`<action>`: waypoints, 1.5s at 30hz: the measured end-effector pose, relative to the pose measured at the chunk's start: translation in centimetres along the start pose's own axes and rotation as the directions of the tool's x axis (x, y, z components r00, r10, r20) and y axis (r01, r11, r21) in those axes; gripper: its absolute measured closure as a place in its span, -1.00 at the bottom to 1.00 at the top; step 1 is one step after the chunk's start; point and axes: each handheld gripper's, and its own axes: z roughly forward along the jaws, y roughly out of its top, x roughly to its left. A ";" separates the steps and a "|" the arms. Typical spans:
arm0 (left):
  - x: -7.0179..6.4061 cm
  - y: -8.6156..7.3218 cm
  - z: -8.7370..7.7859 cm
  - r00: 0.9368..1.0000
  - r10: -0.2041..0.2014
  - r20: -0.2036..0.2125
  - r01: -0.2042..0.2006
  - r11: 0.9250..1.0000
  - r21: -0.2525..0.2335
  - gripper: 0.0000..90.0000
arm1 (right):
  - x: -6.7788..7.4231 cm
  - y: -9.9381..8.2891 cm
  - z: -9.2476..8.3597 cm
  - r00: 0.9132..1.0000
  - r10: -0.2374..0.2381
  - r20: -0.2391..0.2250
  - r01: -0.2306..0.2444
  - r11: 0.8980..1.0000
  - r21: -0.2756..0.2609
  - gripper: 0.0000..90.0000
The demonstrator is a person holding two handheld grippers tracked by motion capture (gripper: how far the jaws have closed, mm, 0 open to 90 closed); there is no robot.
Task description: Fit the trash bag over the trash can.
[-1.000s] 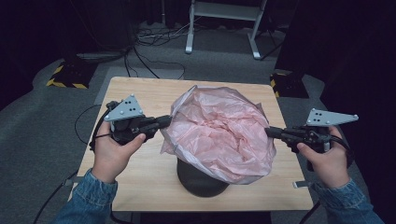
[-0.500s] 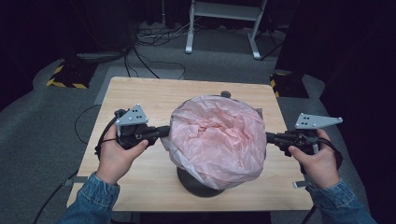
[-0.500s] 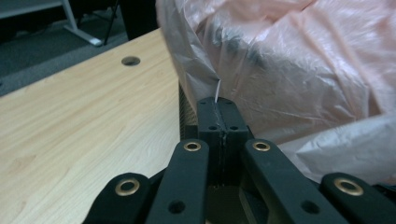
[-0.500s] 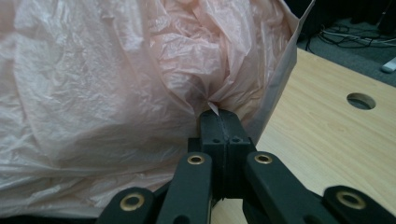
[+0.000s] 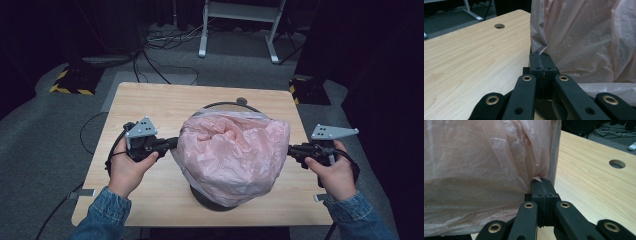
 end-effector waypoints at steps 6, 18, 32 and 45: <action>0.5 -0.3 0.8 0.999 -0.034 -0.004 0.034 0.999 0.006 1.00 | -0.3 -0.2 0.9 1.000 0.008 0.000 -0.008 1.000 0.015 1.00; 1.0 -0.9 2.3 0.997 -0.067 -0.029 0.069 0.995 0.072 1.00 | -0.6 0.5 2.4 1.000 0.008 -0.001 -0.008 1.000 0.005 1.00; 1.2 -0.9 3.2 0.997 -0.080 0.012 0.080 0.997 0.017 0.99 | -1.4 -0.6 4.8 1.000 0.023 -0.011 -0.023 0.998 0.061 1.00; 1.5 -1.6 4.8 0.994 -0.107 0.004 0.107 0.993 0.042 1.00 | -1.9 -0.7 5.6 0.999 0.032 -0.019 -0.031 0.998 0.048 1.00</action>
